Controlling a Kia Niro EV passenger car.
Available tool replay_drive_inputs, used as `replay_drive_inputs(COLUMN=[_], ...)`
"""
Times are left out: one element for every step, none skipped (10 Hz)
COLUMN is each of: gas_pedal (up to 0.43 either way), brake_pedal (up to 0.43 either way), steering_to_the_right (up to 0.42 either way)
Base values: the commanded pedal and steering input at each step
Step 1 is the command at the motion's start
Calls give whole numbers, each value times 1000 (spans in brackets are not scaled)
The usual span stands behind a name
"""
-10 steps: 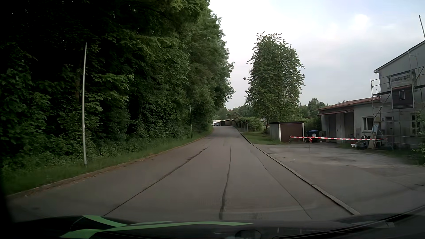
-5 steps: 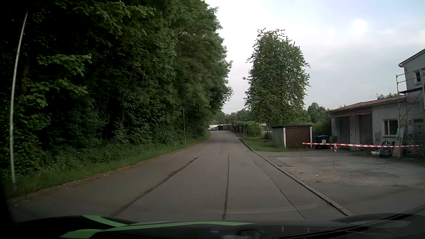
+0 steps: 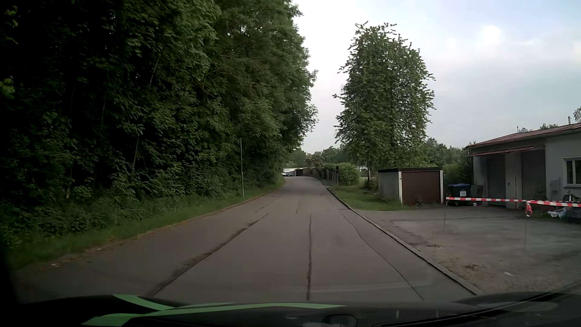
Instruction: Follow the waypoints while adhering to traffic rules and regulations
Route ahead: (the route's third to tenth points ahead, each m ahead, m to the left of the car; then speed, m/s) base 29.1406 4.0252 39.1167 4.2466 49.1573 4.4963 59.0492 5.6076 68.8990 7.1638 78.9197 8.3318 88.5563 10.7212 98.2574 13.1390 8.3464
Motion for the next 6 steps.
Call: replay_drive_inputs(gas_pedal=[87,87,87,87,87,87], brake_pedal=[0,0,0,0,0,0], steering_to_the_right=[-1,-1,-1,-1,-1,-1])
